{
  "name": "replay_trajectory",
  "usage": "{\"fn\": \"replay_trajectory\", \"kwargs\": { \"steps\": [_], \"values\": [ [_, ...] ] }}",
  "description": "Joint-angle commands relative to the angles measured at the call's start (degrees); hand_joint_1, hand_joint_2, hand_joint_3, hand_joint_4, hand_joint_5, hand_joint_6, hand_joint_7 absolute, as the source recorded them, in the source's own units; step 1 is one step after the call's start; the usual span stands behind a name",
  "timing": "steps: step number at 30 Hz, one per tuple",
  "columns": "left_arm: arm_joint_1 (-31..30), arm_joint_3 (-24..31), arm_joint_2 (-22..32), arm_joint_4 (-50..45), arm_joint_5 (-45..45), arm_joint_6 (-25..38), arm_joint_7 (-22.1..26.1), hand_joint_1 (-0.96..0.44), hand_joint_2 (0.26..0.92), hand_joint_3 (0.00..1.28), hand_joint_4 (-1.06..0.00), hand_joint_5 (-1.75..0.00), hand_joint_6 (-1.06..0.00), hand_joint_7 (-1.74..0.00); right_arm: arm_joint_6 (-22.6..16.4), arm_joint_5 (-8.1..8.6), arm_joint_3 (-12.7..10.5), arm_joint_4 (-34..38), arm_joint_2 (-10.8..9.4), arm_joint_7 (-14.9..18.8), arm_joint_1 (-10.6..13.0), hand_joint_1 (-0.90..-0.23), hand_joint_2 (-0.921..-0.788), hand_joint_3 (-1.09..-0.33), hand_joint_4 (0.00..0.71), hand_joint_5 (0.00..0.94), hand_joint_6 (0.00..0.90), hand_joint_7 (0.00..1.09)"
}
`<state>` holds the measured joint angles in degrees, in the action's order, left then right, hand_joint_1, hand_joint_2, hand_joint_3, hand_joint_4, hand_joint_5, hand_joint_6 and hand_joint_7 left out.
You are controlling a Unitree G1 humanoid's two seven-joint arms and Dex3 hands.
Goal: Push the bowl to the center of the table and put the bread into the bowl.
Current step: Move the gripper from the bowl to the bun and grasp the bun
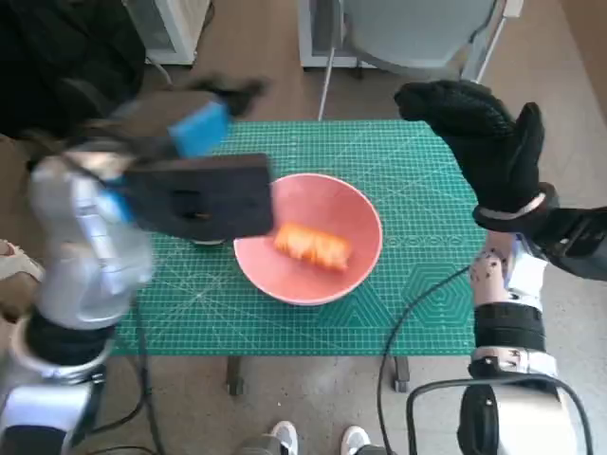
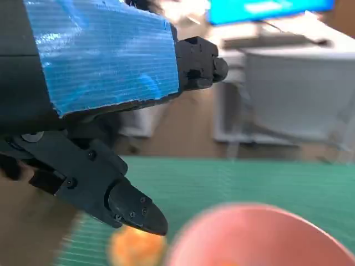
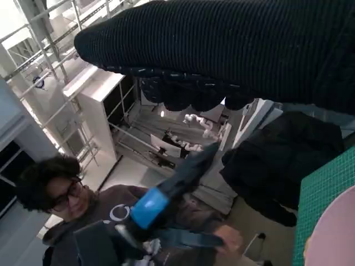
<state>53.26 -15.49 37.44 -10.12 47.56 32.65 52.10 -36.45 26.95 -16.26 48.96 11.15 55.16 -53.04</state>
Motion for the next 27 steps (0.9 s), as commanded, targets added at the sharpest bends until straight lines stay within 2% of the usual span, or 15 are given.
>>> {"fn": "replay_trajectory", "kwargs": {
  "steps": [1, 12, 27],
  "values": [
    [-3.68, 0.76, 3.31, -0.88, 2.83, 0.74, -0.69, -0.06, 0.716, 0.00, 0.00, 0.00, -0.12, -0.08, 0.25, 0.17, -0.18, 1.13, -0.18, 0.81, 0.12, -0.732, -0.921, -0.859, 0.268, 0.000, 0.325, 0.00],
    [-6.62, -0.55, 4.84, 4.92, 4.65, 1.24, -0.26, -0.01, 0.728, 0.01, 0.00, 0.00, -0.14, -0.05, -0.51, 0.14, -0.50, 2.80, -0.59, 1.43, -0.55, -0.727, -0.921, -0.854, 0.271, 0.002, 0.326, 0.00],
    [-6.40, -3.46, 2.18, 16.81, 3.13, -3.03, -4.47, 0.01, 0.720, 0.00, 0.00, 0.00, -0.19, -0.04, -1.41, -0.07, -0.95, 4.66, -0.49, 2.42, -1.43, -0.724, -0.921, -0.849, 0.276, 0.002, 0.329, 0.00]
  ]
}}
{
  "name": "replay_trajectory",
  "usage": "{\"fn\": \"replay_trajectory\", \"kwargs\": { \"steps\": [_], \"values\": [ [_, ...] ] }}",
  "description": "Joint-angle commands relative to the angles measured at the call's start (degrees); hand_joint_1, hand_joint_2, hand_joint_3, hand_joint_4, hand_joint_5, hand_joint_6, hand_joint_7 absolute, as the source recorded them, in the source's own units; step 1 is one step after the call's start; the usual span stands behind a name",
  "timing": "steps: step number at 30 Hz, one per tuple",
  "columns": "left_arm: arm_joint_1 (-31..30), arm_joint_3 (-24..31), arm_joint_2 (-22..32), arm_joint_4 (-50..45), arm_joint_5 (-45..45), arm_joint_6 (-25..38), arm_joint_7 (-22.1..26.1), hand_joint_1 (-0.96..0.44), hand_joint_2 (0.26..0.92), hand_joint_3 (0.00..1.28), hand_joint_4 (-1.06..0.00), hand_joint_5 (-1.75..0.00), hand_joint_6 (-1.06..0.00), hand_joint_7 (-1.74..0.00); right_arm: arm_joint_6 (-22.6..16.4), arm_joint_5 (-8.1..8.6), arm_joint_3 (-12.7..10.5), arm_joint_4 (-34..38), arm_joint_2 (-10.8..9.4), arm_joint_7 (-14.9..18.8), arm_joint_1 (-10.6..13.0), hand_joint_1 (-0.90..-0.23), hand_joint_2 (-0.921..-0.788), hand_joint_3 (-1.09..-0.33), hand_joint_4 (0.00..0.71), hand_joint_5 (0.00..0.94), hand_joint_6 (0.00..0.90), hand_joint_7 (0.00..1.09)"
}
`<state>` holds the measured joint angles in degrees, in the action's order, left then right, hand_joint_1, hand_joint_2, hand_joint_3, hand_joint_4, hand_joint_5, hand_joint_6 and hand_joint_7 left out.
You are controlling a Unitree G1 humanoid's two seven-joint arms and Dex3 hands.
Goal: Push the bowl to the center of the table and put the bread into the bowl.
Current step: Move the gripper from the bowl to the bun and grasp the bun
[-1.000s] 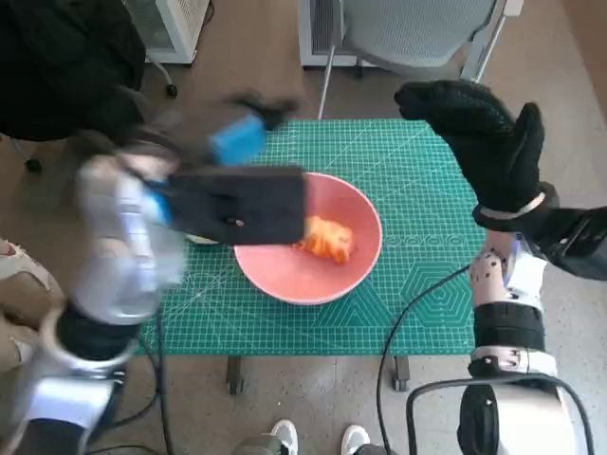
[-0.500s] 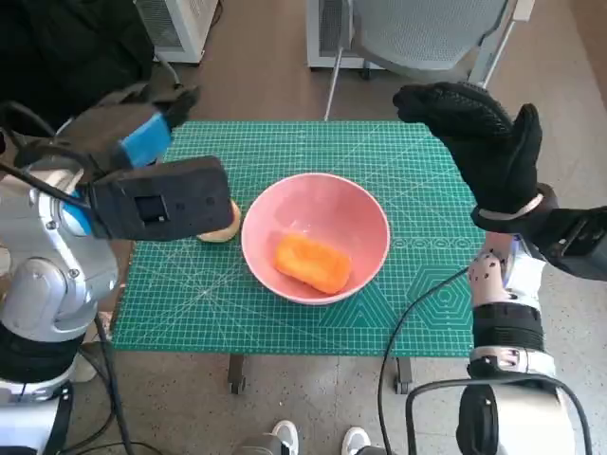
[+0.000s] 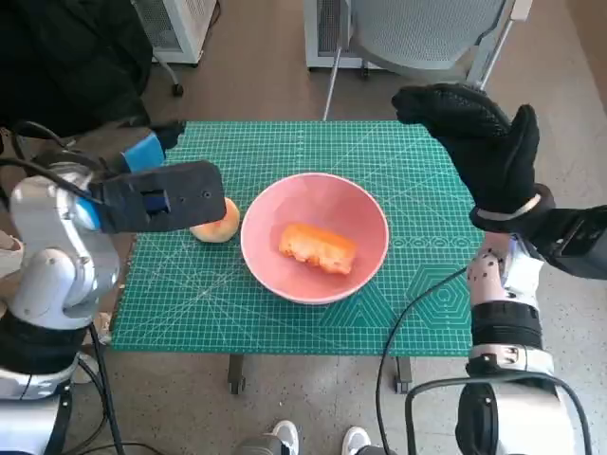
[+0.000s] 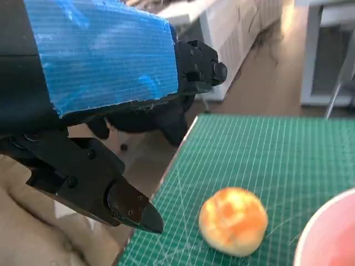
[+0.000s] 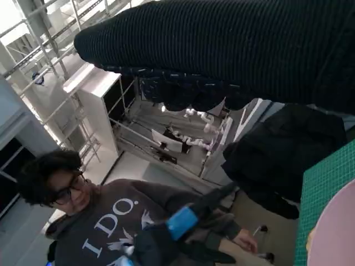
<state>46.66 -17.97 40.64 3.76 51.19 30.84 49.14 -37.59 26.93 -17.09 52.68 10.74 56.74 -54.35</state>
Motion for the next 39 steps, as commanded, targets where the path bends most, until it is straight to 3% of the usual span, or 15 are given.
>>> {"fn": "replay_trajectory", "kwargs": {
  "steps": [1, 17, 39],
  "values": [
    [0.32, -1.34, -1.31, 4.30, -0.58, -1.79, -2.05, 0.00, 0.720, 0.00, 0.00, 0.00, -0.19, -0.04, -0.28, -0.01, -0.17, 1.01, -0.04, 0.95, -0.14, -0.723, -0.921, -0.849, 0.276, 0.002, 0.329, 0.00],
    [1.73, -5.59, -4.70, 16.64, 0.25, -6.78, -8.80, -0.08, 0.715, 0.00, -0.03, -0.01, -0.19, -0.02, 0.70, 0.17, -0.64, -0.03, 0.55, 1.25, 0.13, -0.721, -0.921, -0.854, 0.276, 0.001, 0.328, 0.00],
    [4.36, -10.84, -8.47, 26.78, 0.64, -11.73, -12.19, -0.20, 0.723, 0.00, -0.04, 0.00, -0.20, 0.00, 1.34, -0.26, -0.39, -1.95, 0.94, 0.65, 1.06, -0.731, -0.921, -0.859, 0.272, 0.000, 0.325, 0.00]
  ]
}}
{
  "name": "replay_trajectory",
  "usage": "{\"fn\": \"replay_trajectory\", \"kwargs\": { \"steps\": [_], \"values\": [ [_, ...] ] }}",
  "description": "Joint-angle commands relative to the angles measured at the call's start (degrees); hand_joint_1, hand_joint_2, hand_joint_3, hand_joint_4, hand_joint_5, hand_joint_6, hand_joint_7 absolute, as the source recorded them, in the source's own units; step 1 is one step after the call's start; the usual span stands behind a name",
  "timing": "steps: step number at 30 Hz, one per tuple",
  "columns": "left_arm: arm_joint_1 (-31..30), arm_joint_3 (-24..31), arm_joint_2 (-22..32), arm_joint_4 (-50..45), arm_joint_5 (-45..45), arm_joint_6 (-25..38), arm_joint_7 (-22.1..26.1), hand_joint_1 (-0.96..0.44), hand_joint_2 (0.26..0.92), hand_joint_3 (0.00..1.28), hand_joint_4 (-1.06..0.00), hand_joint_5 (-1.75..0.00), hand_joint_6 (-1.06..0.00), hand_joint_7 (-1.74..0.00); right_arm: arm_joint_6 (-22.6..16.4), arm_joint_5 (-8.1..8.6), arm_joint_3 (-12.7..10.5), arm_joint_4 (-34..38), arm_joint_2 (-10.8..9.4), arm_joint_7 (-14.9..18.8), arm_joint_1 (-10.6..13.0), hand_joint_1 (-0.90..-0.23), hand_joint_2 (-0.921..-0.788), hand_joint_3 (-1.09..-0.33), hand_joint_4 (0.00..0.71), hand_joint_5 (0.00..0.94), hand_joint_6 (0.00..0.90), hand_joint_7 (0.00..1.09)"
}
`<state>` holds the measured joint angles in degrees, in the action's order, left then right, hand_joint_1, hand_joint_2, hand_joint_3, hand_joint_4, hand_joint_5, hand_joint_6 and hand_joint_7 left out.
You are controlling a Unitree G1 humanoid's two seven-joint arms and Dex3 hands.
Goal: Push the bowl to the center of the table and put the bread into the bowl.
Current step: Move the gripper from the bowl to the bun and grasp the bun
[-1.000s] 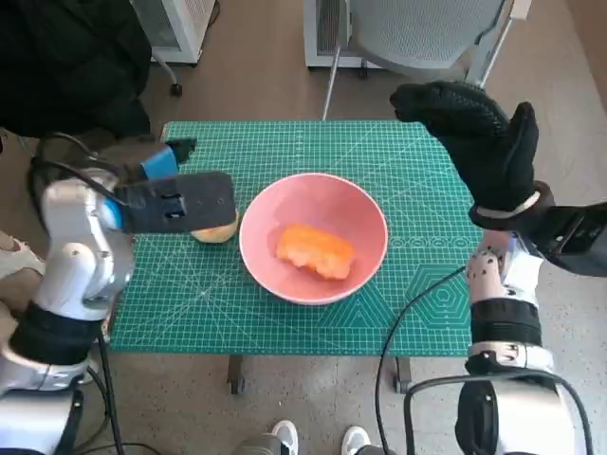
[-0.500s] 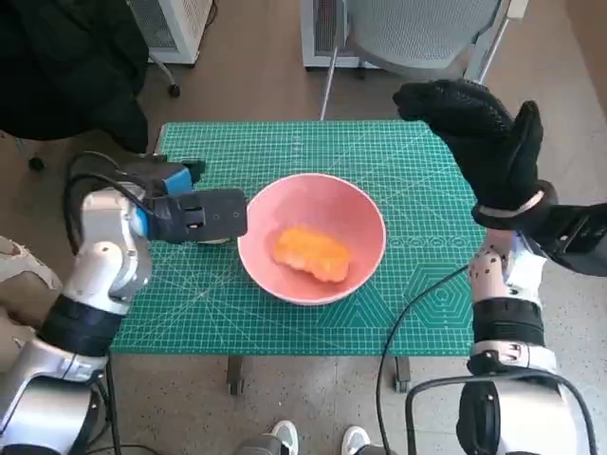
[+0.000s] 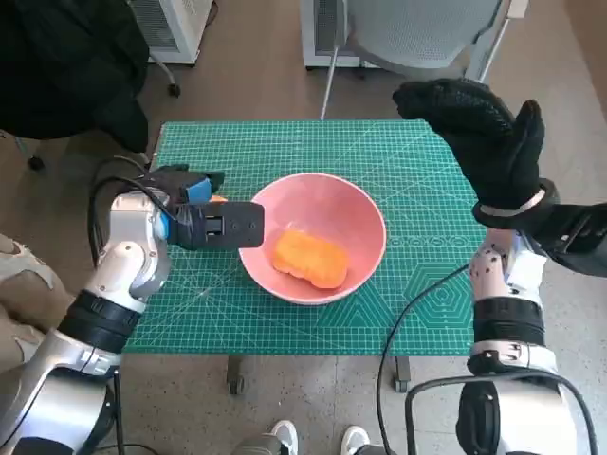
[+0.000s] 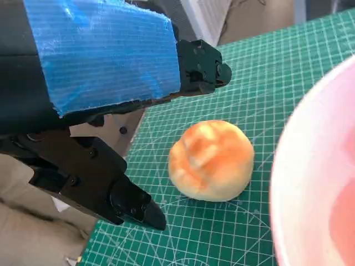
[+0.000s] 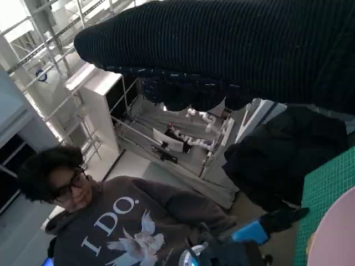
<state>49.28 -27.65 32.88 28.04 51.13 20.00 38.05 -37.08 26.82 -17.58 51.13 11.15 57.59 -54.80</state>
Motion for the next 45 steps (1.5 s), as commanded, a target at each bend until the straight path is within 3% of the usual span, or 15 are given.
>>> {"fn": "replay_trajectory", "kwargs": {
  "steps": [1, 16, 29, 36, 37, 38, 40, 41, 42, 45],
  "values": [
    [1.89, -1.35, -0.86, 2.94, 0.75, -0.94, -1.27, -0.20, 0.725, 0.01, -0.04, 0.00, -0.20, 0.00, 0.84, -0.18, 0.10, -0.43, 0.53, -0.24, 1.53, -0.732, -0.921, -0.859, 0.272, 0.000, 0.325, 0.00],
    [2.97, -2.57, -4.76, 9.11, 0.12, 0.10, -4.56, -0.23, 0.726, 0.00, 0.00, 0.00, -0.16, 0.00, 0.67, -0.31, 0.36, -0.34, 0.37, -0.38, 1.56, -0.734, -0.921, -0.856, 0.271, 0.000, 0.324, 0.00],
    [2.47, -2.20, -5.64, 11.75, -1.52, 0.70, -5.94, -0.13, 0.724, 0.00, -0.01, 0.00, -0.18, -0.01, 1.07, -0.17, 0.34, -1.01, 0.47, -0.49, 1.86, -0.733, -0.921, -0.858, 0.277, 0.003, 0.325, 0.00],
    [2.97, -2.70, -6.13, 12.98, -2.09, 1.42, -5.60, -0.11, 0.753, 0.02, -0.06, -0.02, -0.23, -0.02, 1.02, -0.10, 0.35, -0.91, 0.38, -0.23, 1.85, -0.731, -0.921, -0.859, 0.278, 0.002, 0.324, 0.00],
    [3.36, -2.76, -6.40, 14.12, -2.22, 1.19, -6.12, -0.09, 0.775, 0.03, -0.14, -0.04, -0.25, -0.02, 1.00, -0.09, 0.36, -0.86, 0.37, -0.15, 1.84, -0.730, -0.921, -0.859, 0.278, 0.002, 0.324, 0.00],
    [3.66, -2.81, -6.61, 14.96, -2.31, 1.01, -6.51, -0.07, 0.792, 0.03, -0.30, -0.16, -0.27, -0.02, 0.99, -0.08, 0.36, -0.82, 0.36, -0.09, 1.82, -0.729, -0.921, -0.859, 0.278, 0.002, 0.324, 0.00],
    [4.00, -2.81, -6.78, 15.84, -2.47, 0.85, -7.05, -0.05, 0.811, 0.03, -0.36, -0.41, -0.29, -0.01, 1.01, -0.06, 0.37, -0.83, 0.37, -0.04, 1.81, -0.728, -0.921, -0.859, 0.278, 0.002, 0.324, 0.00],
    [3.90, -2.62, -6.69, 15.79, -2.63, 0.96, -7.30, 0.10, 0.850, 0.06, -0.45, -0.73, -0.31, -0.01, 1.08, -0.05, 0.40, -0.94, 0.37, -0.02, 1.81, -0.728, -0.921, -0.859, 0.278, 0.002, 0.324, 0.00],
    [3.85, -2.49, -6.63, 15.80, -2.77, 1.02, -7.52, 0.20, 0.871, 0.09, -0.52, -0.93, -0.34, -0.02, 1.13, -0.04, 0.43, -1.01, 0.36, 0.00, 1.82, -0.728, -0.921, -0.858, 0.278, 0.002, 0.324, 0.00],
    [3.73, -2.32, -6.64, 16.03, -3.07, 1.21, -8.19, 0.30, 0.893, 0.11, -0.58, -1.15, -0.37, -0.02, 1.29, 0.05, 0.46, -1.22, 0.37, 0.10, 1.86, -0.728, -0.921, -0.857, 0.279, 0.002, 0.325, 0.00]
  ]
}}
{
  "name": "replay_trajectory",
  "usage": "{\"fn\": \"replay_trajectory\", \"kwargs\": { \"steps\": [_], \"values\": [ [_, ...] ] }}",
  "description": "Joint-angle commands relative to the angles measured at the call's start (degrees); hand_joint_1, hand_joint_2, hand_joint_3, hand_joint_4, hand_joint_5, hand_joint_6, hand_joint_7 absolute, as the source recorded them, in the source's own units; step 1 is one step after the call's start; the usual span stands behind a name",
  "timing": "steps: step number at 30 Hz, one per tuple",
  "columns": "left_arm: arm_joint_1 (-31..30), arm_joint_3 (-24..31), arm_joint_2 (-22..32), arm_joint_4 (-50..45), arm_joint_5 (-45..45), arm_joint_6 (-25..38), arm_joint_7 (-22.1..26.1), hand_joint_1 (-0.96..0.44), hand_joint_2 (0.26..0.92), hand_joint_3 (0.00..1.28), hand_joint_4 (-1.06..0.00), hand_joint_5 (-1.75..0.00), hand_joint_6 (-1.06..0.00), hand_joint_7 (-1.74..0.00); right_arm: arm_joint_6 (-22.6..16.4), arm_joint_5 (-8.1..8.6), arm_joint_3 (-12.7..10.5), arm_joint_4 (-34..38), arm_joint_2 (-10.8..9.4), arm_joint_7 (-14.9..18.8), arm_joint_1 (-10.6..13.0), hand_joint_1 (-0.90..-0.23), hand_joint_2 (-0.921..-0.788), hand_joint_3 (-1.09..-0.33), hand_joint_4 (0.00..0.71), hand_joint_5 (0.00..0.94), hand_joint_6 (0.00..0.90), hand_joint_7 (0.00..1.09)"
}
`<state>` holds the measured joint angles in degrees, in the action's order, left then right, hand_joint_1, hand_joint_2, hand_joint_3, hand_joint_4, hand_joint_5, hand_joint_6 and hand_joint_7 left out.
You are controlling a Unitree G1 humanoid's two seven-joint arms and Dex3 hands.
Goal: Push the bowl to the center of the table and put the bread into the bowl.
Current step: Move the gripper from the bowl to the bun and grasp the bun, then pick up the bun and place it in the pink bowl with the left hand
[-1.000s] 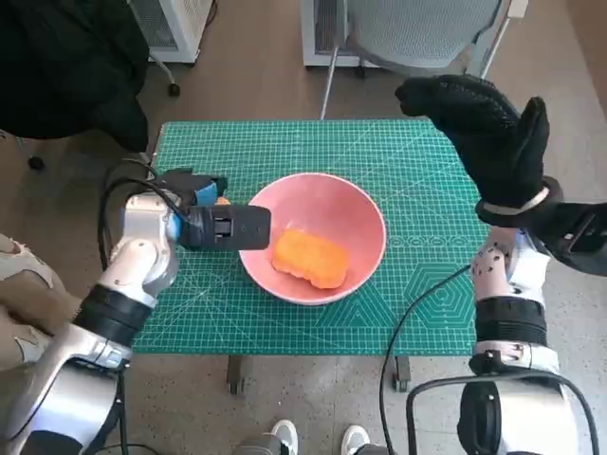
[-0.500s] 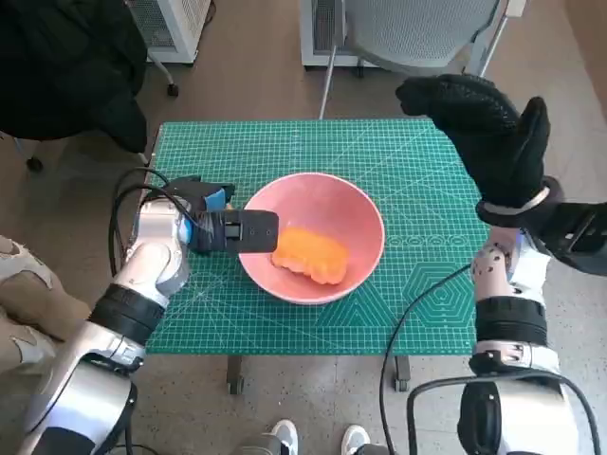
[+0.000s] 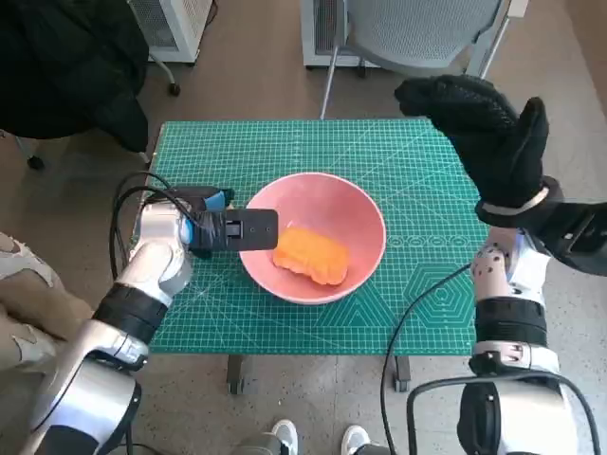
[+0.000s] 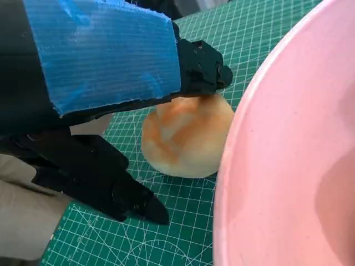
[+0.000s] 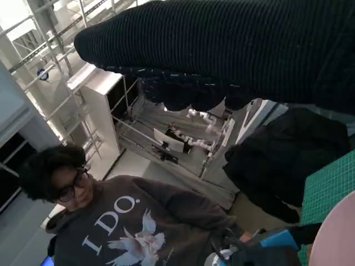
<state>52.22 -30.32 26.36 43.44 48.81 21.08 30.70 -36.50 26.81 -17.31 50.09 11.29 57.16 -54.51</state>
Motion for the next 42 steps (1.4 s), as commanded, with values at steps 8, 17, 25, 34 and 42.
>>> {"fn": "replay_trajectory", "kwargs": {
  "steps": [8, 17, 25, 34, 42],
  "values": [
    [1.22, -0.20, -0.42, 4.01, -0.52, -1.21, -5.61, 0.36, 0.919, 0.15, -0.58, -1.33, -0.52, -0.08, 0.93, 0.37, 0.09, -0.27, 0.20, 1.06, 1.58, -0.727, -0.921, -0.856, 0.286, 0.004, 0.328, 0.00],
    [-0.14, -0.80, 0.81, 5.78, 0.48, -5.74, -16.67, 0.03, 0.919, 0.16, -0.56, -1.41, -0.58, -1.05, 0.78, 0.36, -0.09, 0.26, 0.29, 1.55, 1.25, -0.724, -0.921, -0.857, 0.289, 0.004, 0.334, 0.00],
    [-0.97, 0.24, 2.02, 3.10, -0.10, -5.86, -19.09, 0.00, 0.919, 0.16, -0.53, -1.42, -0.60, -1.11, 0.71, 0.28, -0.26, 0.80, 0.35, 1.76, 0.86, -0.724, -0.921, -0.858, 0.290, 0.003, 0.333, 0.00],
    [-1.10, 0.81, 2.70, 0.59, -0.50, -4.46, -17.50, 0.00, 0.917, 0.18, -0.51, -1.50, -0.59, -1.07, 0.37, 0.30, -0.26, 1.13, 0.08, 1.92, 0.70, -0.720, -0.921, -0.859, 0.293, 0.003, 0.332, 0.00],
    [-1.99, 2.25, 4.86, -5.30, -0.48, -3.16, -15.95, 0.00, 0.919, 0.19, -0.51, -1.52, -0.57, -1.06, 0.41, 0.33, -0.22, 0.94, 0.02, 1.95, 0.65, -0.720, -0.921, -0.858, 0.296, 0.004, 0.332, 0.00]
  ]
}}
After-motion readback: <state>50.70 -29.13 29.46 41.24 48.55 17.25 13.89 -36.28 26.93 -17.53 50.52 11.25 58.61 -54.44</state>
